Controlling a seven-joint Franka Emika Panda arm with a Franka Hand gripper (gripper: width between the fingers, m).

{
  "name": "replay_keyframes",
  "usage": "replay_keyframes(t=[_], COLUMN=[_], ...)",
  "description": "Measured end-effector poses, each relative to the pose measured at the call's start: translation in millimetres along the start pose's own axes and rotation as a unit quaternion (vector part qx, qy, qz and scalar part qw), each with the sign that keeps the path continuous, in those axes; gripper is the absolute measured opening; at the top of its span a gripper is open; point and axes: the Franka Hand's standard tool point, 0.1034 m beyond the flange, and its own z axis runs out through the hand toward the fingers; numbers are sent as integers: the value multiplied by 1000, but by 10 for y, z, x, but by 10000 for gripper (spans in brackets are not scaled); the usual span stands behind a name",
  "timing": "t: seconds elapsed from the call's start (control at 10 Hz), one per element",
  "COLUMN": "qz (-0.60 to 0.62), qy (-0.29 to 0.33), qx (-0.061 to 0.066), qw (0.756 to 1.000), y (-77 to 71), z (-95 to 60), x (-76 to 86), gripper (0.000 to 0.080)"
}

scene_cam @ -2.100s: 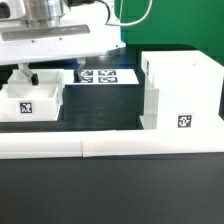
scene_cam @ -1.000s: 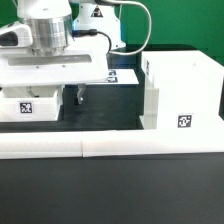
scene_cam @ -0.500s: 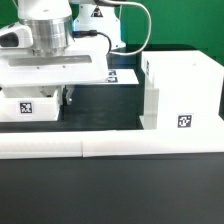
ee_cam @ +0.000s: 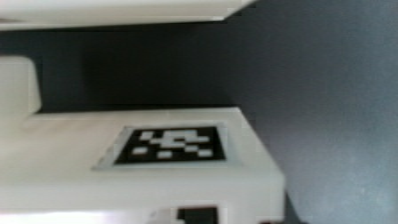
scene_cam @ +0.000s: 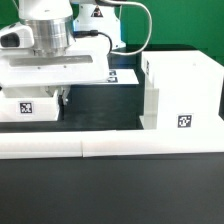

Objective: Assemble drawer

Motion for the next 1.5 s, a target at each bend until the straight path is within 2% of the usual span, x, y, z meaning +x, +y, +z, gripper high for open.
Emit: replay_keyframes(t=[0.4,0.7,0.9,1.1,1.5], qz=[0,-21,-22,-32,-146], qy=[0,-4,3,1,0], qx=[0,9,13,12,9], qw=[1000,1000,1000,999,989], y=[-3,-223,-303,-293,-268], z=[-3,-194,-264,-244,-234], x=[6,177,236,225,215], gripper=[41,41,41,41,41])
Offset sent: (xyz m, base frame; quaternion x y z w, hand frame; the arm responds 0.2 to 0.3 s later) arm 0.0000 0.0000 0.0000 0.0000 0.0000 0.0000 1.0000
